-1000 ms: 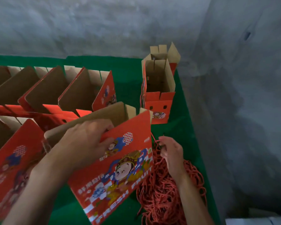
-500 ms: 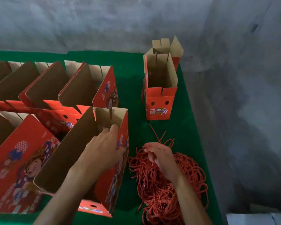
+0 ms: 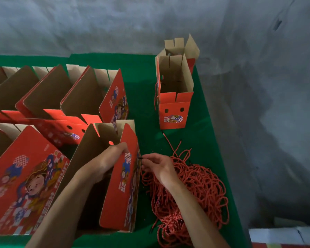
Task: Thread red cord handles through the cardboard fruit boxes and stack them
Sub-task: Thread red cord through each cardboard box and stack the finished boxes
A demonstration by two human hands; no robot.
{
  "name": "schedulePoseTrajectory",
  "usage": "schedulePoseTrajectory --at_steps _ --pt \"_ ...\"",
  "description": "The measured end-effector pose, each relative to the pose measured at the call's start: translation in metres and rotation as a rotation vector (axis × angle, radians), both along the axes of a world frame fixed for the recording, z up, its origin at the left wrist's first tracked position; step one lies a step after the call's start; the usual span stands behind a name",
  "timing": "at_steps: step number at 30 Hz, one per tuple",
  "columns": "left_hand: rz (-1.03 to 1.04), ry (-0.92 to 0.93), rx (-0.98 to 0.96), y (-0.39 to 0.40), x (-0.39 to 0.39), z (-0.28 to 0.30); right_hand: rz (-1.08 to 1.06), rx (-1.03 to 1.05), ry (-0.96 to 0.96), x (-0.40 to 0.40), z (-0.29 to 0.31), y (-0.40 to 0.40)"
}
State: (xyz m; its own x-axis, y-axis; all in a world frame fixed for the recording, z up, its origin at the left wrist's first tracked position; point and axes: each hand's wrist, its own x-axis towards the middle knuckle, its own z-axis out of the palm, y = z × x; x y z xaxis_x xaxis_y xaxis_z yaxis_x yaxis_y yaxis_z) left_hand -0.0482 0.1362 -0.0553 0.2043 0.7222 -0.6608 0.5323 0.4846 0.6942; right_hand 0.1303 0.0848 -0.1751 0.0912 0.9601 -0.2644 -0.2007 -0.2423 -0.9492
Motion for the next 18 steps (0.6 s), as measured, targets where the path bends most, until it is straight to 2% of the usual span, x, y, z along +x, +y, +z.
schedulePoseTrajectory --at_steps 5,11,14,16,18 --pt "0.024 -0.02 0.01 -0.004 0.0 0.003 0.02 0.001 -0.185 -0.01 0.002 0.002" --pt "-0.002 -0.01 0.007 -0.003 -0.001 0.0 -0.072 -0.032 0.001 -0.017 0.009 -0.001" --pt "-0.015 -0.03 -0.017 -0.001 -0.003 -0.007 -0.08 -0.043 -0.038 -0.021 0.009 -0.005" --pt "0.013 -0.115 -0.062 0.001 -0.003 -0.011 -0.054 -0.026 -0.073 -0.023 0.007 -0.008" --pt "0.049 -0.153 -0.098 0.002 -0.002 -0.014 -0.01 0.05 -0.197 -0.022 0.006 -0.009"
